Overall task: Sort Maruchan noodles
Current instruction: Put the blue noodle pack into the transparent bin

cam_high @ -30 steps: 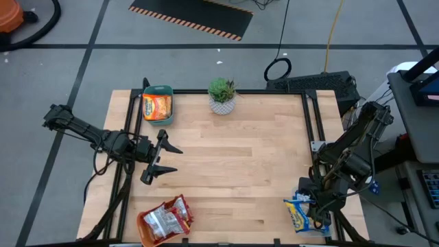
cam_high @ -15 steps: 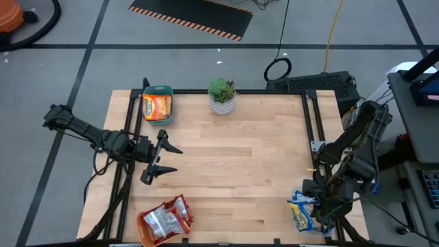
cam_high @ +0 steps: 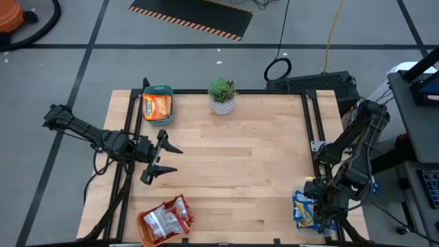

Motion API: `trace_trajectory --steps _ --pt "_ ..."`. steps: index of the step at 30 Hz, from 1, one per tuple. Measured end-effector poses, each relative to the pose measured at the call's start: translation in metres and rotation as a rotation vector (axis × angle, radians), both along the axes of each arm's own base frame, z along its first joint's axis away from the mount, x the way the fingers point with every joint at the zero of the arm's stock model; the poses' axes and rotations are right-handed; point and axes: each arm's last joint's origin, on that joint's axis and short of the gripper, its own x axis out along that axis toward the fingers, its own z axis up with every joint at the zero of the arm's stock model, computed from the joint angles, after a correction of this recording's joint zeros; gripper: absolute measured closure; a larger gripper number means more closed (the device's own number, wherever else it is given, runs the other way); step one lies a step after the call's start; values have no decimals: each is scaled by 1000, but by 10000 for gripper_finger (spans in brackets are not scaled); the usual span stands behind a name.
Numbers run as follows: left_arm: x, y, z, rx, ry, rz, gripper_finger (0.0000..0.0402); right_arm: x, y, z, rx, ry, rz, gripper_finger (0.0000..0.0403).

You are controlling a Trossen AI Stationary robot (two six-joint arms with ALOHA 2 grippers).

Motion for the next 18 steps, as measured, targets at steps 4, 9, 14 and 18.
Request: trace_trajectory --steps 4,9,14,18 --pt "0 0 0 0 0 0 110 -3 1 -3 -7 16 -26 224" --pt "0 0 0 3 -1 1 110 -5 -3 -1 -2 25 -138 167" --pt "0 0 0 4 2 0 110 -6 -7 10 98 2 -204 111" --pt "0 0 -1 4 5 1 110 -6 -11 21 183 -71 -259 94"
